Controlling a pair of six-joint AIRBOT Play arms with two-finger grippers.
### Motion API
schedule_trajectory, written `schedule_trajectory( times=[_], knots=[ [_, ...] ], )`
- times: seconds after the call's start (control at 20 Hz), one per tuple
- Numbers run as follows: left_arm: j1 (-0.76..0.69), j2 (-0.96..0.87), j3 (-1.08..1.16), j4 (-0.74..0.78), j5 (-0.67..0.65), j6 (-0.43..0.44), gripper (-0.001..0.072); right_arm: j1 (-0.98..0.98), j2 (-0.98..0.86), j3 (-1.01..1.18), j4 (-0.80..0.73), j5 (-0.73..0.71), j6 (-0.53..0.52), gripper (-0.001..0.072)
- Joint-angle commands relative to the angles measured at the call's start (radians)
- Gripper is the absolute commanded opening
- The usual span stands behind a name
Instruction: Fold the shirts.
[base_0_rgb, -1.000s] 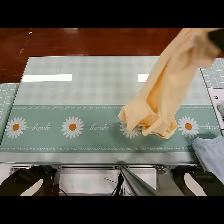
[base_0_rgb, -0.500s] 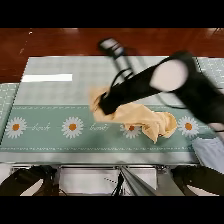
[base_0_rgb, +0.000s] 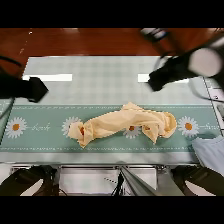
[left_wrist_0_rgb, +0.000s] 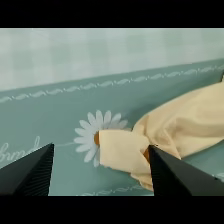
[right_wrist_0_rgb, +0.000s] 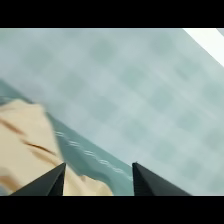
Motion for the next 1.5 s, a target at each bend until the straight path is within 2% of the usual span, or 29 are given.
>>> schedule_trajectory(
  times=[0.0,0.1,0.2,0.3,0.5,0.65,0.8,1.1,1.15,1.2,1.25,1.45],
  knots=[
    [0.001,0.034,-0.29,-0.118,0.091,-0.031,0.0714,-0.427,0.115,-0.022,0.056,0.043,-0.019,0.0502],
    [0.001,0.078,-0.45,-0.232,0.158,-0.032,0.0714,-0.697,0.147,-0.081,0.305,-0.001,-0.026,0.0502],
    [0.0,0.116,-0.596,-0.394,0.222,-0.031,0.0714,-0.874,0.153,-0.156,0.526,-0.049,-0.055,0.0502],
    [-0.008,0.127,-0.715,-0.535,0.278,-0.03,0.0715,-0.934,0.152,-0.243,0.626,-0.108,-0.079,0.0502],
    [-0.092,0.124,-0.846,-0.635,0.391,-0.031,0.0715,-0.933,0.143,-0.386,0.634,-0.113,-0.13,0.0502],
    [-0.161,0.123,-0.869,-0.638,0.453,-0.032,0.0715,-0.933,0.143,-0.449,0.634,-0.117,-0.143,0.0502],
    [-0.175,0.109,-0.881,-0.637,0.577,-0.031,0.0715,-0.933,0.144,-0.465,0.638,-0.115,-0.149,0.0502],
    [-0.202,-0.071,-0.889,-0.604,0.734,-0.027,0.0706,-0.933,0.144,-0.465,0.665,-0.1,-0.15,0.0502],
    [-0.218,-0.111,-0.889,-0.605,0.753,-0.027,0.0554,-0.933,0.144,-0.465,0.665,-0.097,-0.15,0.0502],
    [-0.232,-0.152,-0.889,-0.605,0.767,-0.031,0.0234,-0.933,0.144,-0.465,0.664,-0.093,-0.15,0.0502],
    [-0.238,-0.183,-0.888,-0.605,0.769,-0.03,0.0019,-0.933,0.144,-0.465,0.656,-0.092,-0.156,0.0502],
    [-0.238,-0.187,-0.888,-0.604,0.757,-0.011,0.0024,-0.934,0.142,-0.503,0.579,-0.089,-0.159,0.0502]
  ],
)
